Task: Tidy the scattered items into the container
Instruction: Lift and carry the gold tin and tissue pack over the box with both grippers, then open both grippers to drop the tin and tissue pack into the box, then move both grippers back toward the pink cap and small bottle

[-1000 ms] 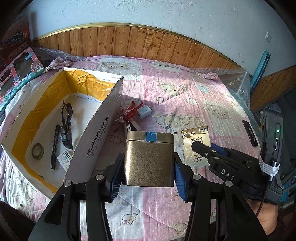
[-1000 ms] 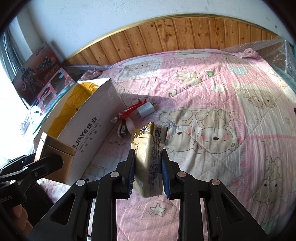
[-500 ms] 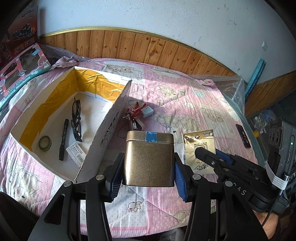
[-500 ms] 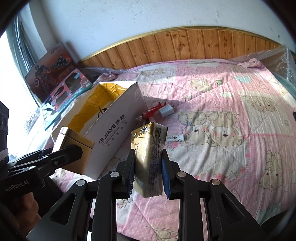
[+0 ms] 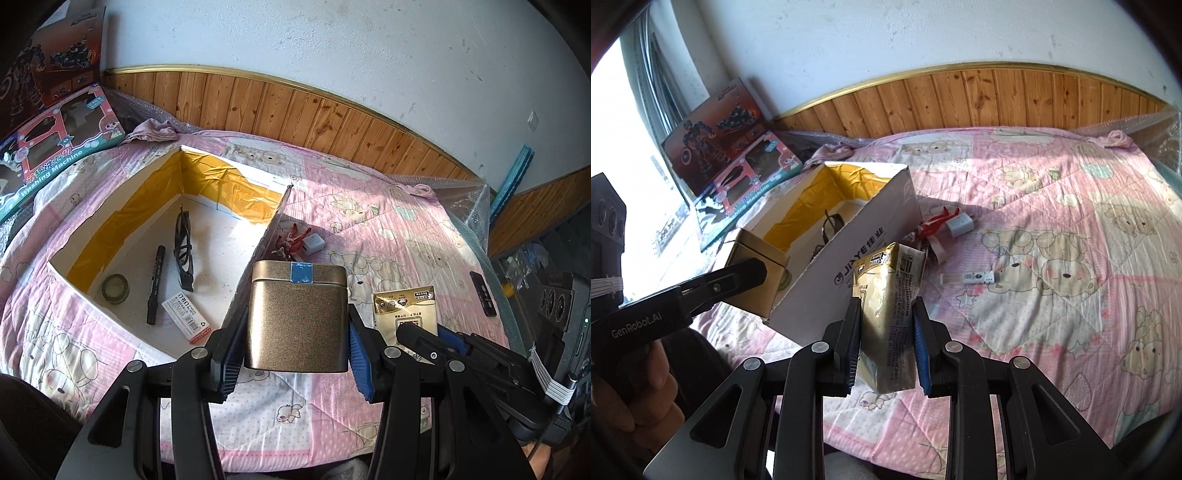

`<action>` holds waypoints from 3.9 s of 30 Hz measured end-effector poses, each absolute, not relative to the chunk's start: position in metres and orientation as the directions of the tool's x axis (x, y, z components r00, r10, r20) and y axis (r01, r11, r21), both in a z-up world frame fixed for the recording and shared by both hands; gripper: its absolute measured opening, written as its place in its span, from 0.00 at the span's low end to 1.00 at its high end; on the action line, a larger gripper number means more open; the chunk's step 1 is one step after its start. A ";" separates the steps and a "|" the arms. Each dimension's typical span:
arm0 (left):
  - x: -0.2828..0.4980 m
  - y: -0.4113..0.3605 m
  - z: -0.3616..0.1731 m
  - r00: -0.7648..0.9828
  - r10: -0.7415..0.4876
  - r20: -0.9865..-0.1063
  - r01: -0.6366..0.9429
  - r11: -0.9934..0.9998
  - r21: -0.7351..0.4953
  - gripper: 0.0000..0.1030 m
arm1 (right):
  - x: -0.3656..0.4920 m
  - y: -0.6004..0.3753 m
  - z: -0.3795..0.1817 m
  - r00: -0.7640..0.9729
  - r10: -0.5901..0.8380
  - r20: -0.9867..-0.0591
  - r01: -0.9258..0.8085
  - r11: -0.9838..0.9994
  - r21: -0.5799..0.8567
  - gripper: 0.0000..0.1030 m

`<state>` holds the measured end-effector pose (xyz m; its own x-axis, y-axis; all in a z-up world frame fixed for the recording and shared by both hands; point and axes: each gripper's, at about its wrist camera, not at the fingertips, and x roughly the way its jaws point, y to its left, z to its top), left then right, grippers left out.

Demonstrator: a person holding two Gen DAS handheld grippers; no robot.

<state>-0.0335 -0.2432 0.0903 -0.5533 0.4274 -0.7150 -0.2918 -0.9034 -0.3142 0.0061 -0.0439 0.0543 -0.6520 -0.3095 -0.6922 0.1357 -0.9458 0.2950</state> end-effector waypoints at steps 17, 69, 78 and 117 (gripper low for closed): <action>-0.049 -0.283 0.104 -0.592 0.419 -0.689 -0.264 -0.908 -0.325 0.49 | -0.011 -0.103 0.092 -0.656 -0.346 -0.671 0.245 -0.938 0.245 0.26; -0.218 -0.300 0.089 -0.568 0.327 -0.755 -0.216 -0.945 -0.247 0.49 | -0.169 -0.148 0.090 -0.595 -0.337 -0.729 0.299 -0.935 0.188 0.26; -0.255 -0.298 0.066 -0.525 0.315 -0.791 -0.198 -0.949 -0.247 0.49 | -0.196 -0.153 0.068 -0.560 -0.327 -0.762 0.308 -0.935 0.174 0.26; -0.292 -0.280 0.045 -0.508 0.299 -0.808 -0.160 -0.954 -0.253 0.60 | -0.199 -0.096 0.053 -0.553 -0.549 -0.627 0.347 -0.836 0.426 0.37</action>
